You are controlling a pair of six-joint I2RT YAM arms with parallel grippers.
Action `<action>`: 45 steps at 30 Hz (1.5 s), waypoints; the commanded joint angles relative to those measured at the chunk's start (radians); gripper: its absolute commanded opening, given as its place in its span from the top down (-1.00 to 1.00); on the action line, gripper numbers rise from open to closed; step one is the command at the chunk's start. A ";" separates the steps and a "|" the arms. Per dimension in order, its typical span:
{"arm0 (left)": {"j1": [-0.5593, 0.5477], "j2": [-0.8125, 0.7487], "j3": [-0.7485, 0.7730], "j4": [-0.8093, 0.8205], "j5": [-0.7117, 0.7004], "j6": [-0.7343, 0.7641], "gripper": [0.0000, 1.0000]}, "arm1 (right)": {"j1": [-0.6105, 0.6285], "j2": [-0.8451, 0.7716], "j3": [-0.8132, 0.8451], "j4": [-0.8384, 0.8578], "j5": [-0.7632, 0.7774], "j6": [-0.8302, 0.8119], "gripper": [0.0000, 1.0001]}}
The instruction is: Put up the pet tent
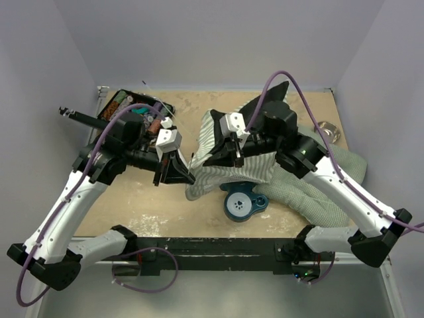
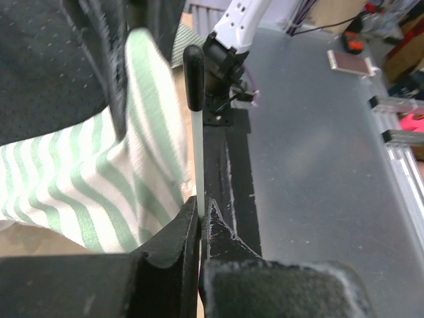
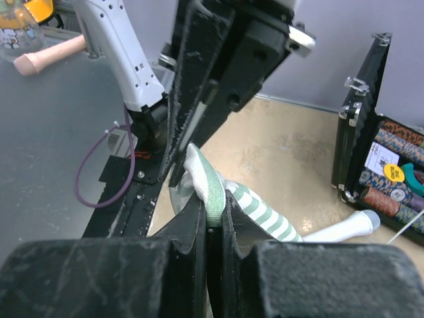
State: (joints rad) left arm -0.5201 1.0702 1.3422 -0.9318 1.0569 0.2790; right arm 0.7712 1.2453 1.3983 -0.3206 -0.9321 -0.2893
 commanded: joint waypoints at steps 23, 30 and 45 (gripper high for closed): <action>-0.003 0.073 -0.206 -0.124 0.037 0.017 1.00 | -0.096 -0.127 -0.088 0.808 -0.017 0.547 1.00; -0.029 0.099 -0.212 -0.094 0.011 -0.018 1.00 | -0.096 -0.127 -0.091 0.851 -0.019 0.588 1.00; -0.041 0.112 -0.253 -0.076 0.017 -0.038 1.00 | -0.110 -0.115 -0.120 1.044 0.067 0.821 1.00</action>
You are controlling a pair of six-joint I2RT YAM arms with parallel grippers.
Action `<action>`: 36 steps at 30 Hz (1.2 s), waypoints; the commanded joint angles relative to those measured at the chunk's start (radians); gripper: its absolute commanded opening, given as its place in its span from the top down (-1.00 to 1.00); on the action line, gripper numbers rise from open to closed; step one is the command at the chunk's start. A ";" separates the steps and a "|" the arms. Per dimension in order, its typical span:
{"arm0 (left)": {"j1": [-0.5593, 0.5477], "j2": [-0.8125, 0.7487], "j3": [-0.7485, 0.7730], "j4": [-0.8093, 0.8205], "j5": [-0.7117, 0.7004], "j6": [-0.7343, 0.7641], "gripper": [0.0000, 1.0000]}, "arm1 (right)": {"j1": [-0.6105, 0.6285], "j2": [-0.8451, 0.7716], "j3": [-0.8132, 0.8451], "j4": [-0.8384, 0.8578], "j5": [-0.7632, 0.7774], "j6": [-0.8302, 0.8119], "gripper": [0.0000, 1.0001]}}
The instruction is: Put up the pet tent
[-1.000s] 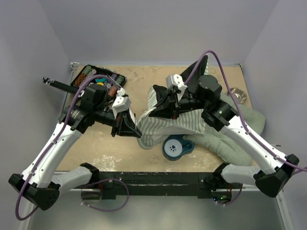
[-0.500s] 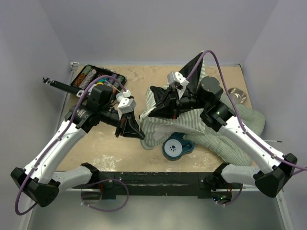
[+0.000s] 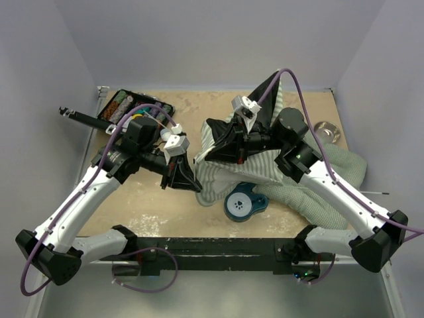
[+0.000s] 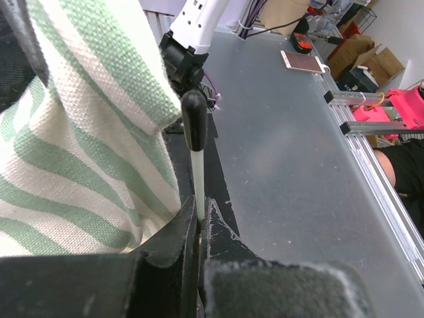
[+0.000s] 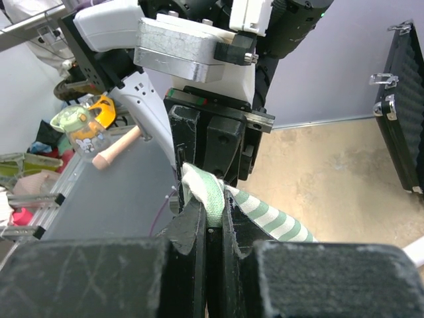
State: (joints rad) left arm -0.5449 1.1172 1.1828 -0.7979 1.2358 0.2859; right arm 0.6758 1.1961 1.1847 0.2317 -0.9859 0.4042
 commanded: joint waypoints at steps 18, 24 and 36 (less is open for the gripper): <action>-0.021 0.070 -0.011 -0.259 -0.159 0.001 1.00 | -0.016 -0.090 0.099 0.196 0.142 -0.098 1.00; 0.013 0.013 0.112 -0.184 -0.214 -0.060 1.00 | -0.016 -0.145 -0.040 -0.090 0.112 -0.468 1.00; 0.025 -0.057 0.071 0.179 -0.188 -0.370 1.00 | 0.042 -0.115 -0.186 0.104 0.038 -0.352 0.92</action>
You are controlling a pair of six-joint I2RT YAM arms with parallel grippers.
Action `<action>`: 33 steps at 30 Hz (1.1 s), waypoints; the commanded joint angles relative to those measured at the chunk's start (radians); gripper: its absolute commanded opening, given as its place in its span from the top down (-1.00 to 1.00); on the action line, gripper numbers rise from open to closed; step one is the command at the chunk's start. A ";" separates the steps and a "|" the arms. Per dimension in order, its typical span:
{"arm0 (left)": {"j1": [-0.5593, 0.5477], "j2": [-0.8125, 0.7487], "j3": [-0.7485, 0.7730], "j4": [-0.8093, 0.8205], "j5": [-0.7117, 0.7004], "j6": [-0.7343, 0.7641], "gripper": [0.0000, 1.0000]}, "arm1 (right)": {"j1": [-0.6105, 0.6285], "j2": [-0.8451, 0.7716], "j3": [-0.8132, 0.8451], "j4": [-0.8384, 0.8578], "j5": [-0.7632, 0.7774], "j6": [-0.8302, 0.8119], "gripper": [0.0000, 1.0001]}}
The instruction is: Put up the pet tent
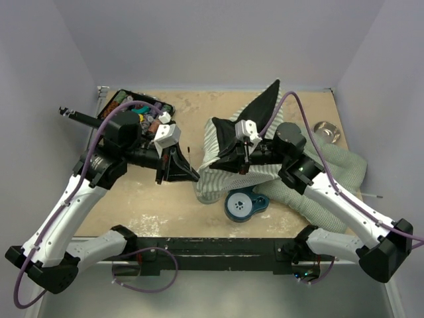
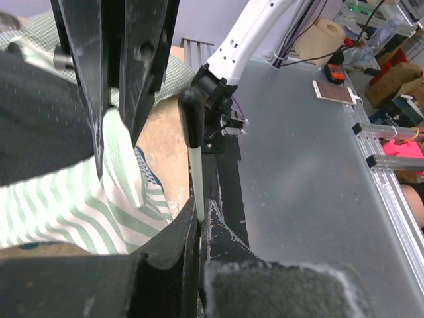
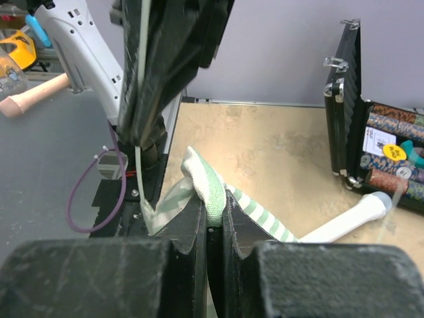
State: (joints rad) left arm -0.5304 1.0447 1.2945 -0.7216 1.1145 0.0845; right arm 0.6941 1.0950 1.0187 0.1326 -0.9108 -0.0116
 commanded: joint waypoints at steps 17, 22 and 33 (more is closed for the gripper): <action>0.064 -0.021 -0.162 0.376 -0.133 -0.405 1.00 | 0.123 0.011 -0.143 0.551 -0.129 0.424 0.59; 0.078 -0.026 -0.210 0.427 -0.176 -0.457 1.00 | 0.142 0.023 -0.149 0.627 -0.117 0.513 0.32; 0.081 -0.009 -0.216 0.499 -0.151 -0.525 1.00 | 0.156 0.032 -0.190 0.628 0.050 0.524 0.18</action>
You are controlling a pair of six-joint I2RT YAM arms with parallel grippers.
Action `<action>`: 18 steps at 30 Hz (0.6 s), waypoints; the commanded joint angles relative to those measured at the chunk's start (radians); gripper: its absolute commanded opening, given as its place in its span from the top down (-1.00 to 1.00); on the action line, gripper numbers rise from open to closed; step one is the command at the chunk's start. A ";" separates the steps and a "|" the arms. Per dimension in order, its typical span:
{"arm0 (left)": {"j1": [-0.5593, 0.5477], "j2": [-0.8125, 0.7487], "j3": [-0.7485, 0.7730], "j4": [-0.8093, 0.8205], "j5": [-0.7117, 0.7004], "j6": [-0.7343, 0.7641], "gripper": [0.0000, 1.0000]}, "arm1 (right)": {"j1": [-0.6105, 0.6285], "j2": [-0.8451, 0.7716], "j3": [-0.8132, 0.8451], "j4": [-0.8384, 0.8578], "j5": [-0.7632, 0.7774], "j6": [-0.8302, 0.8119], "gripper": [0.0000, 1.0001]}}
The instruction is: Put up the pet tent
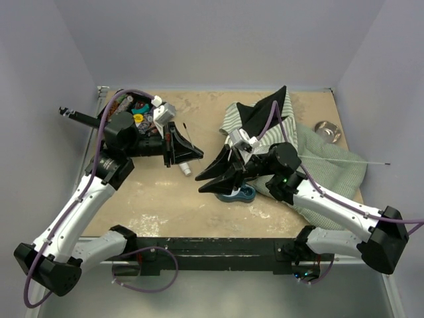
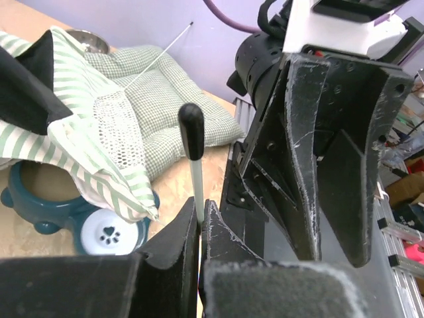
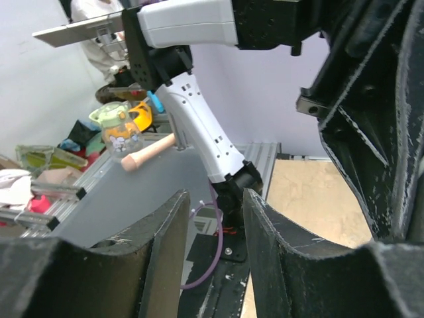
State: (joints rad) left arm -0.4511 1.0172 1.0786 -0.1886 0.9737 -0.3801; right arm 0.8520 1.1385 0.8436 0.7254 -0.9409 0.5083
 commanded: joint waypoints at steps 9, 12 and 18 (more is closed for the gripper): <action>0.009 -0.042 0.035 -0.173 -0.023 0.050 1.00 | -0.064 -0.109 0.034 -0.276 0.224 -0.235 0.24; 0.009 -0.037 0.038 -0.178 -0.015 0.052 1.00 | -0.070 -0.137 0.006 -0.236 0.296 -0.241 0.19; 0.009 -0.023 0.044 -0.160 0.006 0.043 1.00 | -0.065 -0.060 0.029 -0.164 0.327 -0.245 -0.06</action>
State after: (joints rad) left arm -0.4442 0.9649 1.1107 -0.2504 0.9466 -0.2985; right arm 0.7799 1.0313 0.8391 0.5045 -0.6727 0.2947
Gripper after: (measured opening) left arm 0.030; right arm 0.517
